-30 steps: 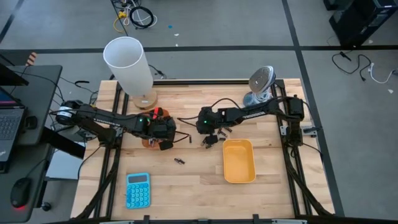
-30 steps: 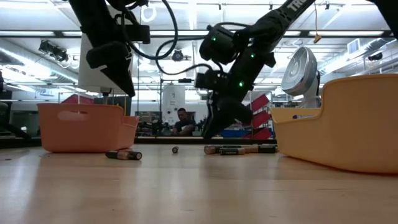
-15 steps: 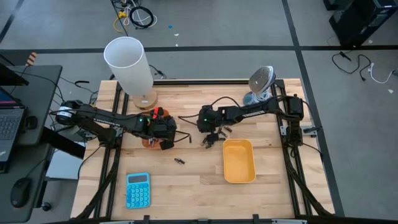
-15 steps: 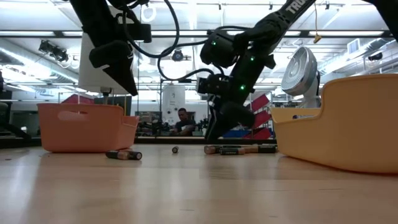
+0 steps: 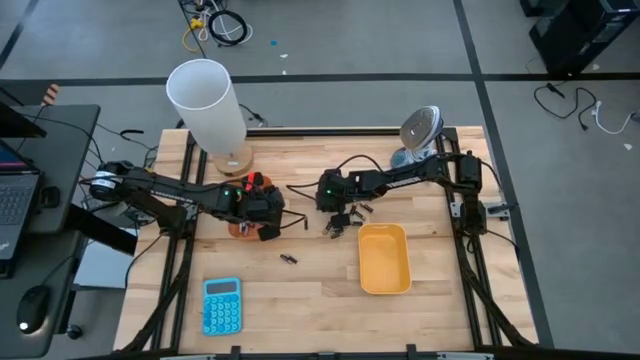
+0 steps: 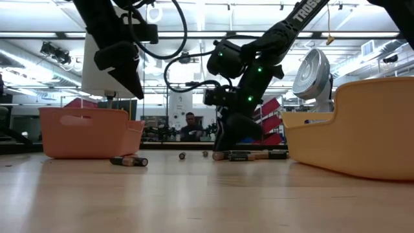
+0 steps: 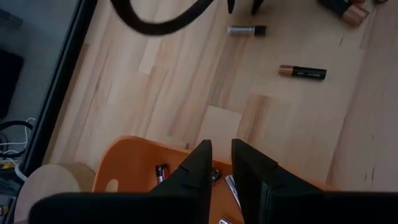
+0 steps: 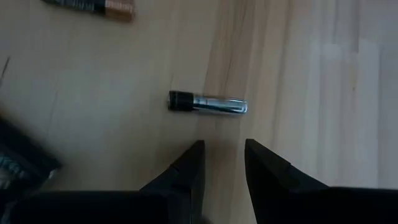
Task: Sort batteries
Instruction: Put the silver battery into the orange bin
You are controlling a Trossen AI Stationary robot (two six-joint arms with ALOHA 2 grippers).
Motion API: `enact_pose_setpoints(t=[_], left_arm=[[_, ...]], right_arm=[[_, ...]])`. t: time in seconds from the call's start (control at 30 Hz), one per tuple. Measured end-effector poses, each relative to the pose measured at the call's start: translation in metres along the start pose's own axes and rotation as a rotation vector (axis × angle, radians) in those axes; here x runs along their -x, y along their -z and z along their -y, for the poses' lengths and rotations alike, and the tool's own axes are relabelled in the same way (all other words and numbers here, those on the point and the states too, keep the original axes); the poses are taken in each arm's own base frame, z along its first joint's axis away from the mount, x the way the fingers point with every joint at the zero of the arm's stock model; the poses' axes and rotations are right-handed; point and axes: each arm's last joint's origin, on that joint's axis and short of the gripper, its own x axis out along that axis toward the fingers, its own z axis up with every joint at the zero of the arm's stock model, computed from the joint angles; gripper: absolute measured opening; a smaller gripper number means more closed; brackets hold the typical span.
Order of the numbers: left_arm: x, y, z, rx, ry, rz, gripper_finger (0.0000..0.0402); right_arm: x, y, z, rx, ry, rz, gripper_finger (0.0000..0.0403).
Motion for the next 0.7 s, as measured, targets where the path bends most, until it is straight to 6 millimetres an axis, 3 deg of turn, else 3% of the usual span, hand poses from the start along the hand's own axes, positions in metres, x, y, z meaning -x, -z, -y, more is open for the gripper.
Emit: enact_pose_setpoints(t=[0.33,0.7], left_arm=[[0.0,-0.001,0.0,0.007,0.001,0.014,0.0064],[0.0,-0.008,0.001,0.029,0.012,0.073,0.0064]], right_arm=[[0.0,-0.002,0.001,0.009,0.038,0.007,0.0099],[0.006,-0.031,0.009,-0.273,0.065,0.333,0.0099]])
